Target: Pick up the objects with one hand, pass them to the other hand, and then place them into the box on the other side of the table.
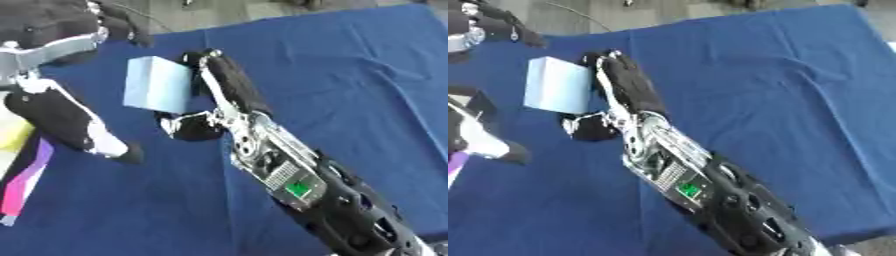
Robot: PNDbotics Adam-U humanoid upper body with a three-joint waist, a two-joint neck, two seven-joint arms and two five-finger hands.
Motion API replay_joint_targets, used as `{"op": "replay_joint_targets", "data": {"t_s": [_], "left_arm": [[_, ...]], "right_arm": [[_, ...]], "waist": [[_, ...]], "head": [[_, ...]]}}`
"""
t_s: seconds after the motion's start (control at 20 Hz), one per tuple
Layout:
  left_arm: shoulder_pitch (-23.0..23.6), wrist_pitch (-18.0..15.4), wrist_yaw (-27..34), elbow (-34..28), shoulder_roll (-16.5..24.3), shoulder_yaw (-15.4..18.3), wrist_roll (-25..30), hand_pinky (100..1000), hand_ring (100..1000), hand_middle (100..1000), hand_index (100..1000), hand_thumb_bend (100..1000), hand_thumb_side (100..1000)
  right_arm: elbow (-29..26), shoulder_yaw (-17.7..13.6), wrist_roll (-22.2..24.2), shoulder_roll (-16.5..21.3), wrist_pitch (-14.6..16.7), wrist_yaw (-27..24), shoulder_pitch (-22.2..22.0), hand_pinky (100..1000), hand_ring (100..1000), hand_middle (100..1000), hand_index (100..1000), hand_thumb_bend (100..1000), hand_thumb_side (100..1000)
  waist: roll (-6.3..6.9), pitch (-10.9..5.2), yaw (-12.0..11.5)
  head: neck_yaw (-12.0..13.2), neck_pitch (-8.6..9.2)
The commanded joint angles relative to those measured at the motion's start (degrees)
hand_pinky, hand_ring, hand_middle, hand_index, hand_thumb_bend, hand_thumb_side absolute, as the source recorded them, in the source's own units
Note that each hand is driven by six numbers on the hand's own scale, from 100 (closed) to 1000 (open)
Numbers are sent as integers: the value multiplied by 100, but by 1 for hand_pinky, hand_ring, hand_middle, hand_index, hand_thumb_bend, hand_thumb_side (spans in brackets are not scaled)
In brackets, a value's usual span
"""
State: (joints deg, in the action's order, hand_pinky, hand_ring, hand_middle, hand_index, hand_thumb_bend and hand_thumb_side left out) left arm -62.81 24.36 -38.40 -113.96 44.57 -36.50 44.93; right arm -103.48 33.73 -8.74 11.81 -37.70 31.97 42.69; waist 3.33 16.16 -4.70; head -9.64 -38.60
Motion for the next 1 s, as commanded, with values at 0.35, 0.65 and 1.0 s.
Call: {"op": "replay_joint_targets", "data": {"t_s": [0.35,0.65,1.0], "left_arm": [[-369,44,-830,-63,-201,-200,698,905,857,838,929,847,433],[-378,74,-1128,-63,-254,-265,703,871,828,811,898,825,404],[-200,210,-1081,-63,-85,-191,692,848,801,784,870,815,434]], "right_arm": [[78,214,-388,-79,400,251,133,706,493,446,556,100,100],[123,328,-570,-97,726,591,150,707,496,450,561,100,100],[168,392,-1236,-115,1079,890,130,699,495,454,566,100,100]], "waist": [[11,-176,-35],[3,-171,-48],[-3,-149,-32]], "head": [[104,104],[134,161],[110,173]]}}
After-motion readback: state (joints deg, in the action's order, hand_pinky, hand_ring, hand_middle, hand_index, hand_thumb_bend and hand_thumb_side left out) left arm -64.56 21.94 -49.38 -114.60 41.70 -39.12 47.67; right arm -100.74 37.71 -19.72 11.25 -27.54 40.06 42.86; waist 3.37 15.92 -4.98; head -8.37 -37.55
